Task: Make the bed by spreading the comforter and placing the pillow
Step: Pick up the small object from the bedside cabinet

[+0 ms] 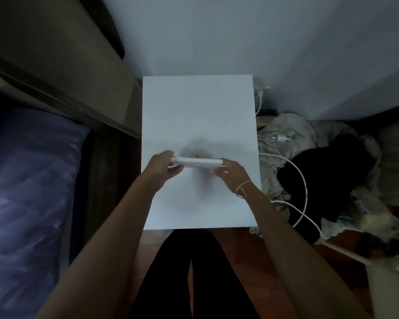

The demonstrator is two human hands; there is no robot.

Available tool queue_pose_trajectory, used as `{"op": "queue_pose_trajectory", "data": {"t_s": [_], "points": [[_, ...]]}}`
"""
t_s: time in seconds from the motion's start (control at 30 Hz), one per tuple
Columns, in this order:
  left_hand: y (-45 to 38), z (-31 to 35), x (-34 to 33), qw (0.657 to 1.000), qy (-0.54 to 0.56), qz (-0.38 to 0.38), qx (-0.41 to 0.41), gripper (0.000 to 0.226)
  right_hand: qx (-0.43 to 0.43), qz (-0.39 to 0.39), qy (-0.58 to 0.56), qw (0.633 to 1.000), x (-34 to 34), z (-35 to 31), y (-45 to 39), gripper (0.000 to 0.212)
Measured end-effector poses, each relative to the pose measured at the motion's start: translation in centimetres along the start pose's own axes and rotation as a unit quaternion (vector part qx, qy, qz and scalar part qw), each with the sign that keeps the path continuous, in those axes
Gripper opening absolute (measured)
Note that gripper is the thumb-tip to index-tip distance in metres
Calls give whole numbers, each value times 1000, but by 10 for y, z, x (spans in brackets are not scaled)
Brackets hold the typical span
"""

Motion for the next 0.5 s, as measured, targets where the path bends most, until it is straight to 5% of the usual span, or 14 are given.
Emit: {"op": "queue_pose_trajectory", "data": {"t_s": [0.1,0.23,0.37,0.5], "points": [[0,8,0,1000,-18,-11,-22,35,-7,28,9,1000,6,-9,-9,27],[6,13,0,984,-148,4,-98,20,-21,35,-18,999,7,-7,-17,27],[7,3,-2,943,-279,23,-181,55,-13,73,-30,997,4,-2,-9,24],[8,-16,-6,920,-343,21,-189,66,-14,184,-136,973,-9,7,9,33]]}}
Point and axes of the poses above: each hand's wrist, its own y-axis away from the middle knuckle, its own x-axis out of the back of the hand, z = x × y, the point moved 7 cm from there along -y, towards the middle knuckle, and after that the axes turned 3 degrees about -y, right-handed, at the moved point
